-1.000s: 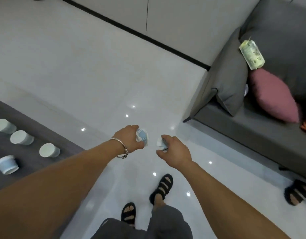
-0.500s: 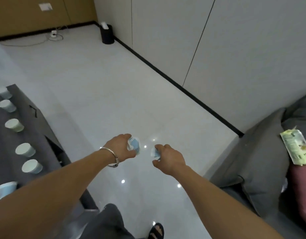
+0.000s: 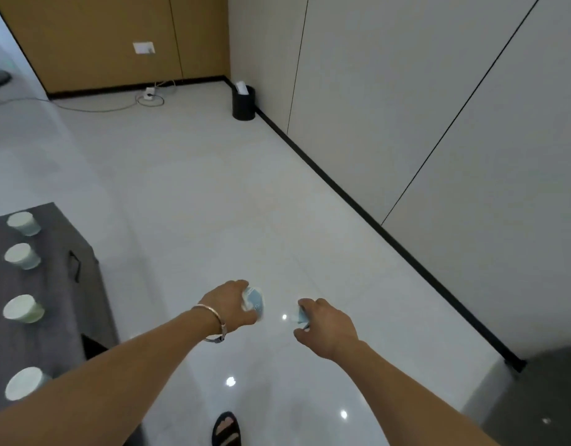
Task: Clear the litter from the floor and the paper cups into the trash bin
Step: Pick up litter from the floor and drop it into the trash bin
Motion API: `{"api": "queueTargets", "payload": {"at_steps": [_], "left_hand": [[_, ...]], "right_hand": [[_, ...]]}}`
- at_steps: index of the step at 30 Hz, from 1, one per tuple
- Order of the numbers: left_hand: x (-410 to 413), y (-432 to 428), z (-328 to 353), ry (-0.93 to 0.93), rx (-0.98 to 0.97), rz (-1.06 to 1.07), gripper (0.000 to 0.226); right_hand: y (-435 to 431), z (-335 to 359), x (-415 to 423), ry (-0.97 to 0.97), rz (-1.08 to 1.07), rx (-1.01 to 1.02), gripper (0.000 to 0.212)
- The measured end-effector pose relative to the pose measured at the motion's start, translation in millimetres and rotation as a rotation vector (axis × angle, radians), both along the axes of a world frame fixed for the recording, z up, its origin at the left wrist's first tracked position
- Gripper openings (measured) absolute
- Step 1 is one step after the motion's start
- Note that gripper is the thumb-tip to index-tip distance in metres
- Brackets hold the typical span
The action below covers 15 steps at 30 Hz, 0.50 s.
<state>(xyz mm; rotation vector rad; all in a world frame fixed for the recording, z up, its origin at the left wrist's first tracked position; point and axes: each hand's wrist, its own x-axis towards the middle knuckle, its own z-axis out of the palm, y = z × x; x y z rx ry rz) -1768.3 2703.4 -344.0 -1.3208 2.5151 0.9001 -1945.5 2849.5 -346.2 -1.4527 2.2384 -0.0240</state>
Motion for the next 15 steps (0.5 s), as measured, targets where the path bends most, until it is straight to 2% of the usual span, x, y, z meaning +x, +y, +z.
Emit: {"api": "queueTargets", "payload": {"at_steps": [3, 7, 15], "left_hand": [[-22, -65, 14, 0.028, -0.042, 0.012, 0.062], [-61, -137, 16, 0.020, -0.055, 0.017, 0.046], [-153, -290, 40, 0.021, -0.148, 0.104, 0.049]], "right_hand": [[-60, 7, -23, 0.005, 0.014, -0.016, 0.049], [-138, 13, -63, 0.029, 0.064, -0.030, 0.044], [-331, 28, -171, 0.089, 0.194, -0.093, 0.048]]}}
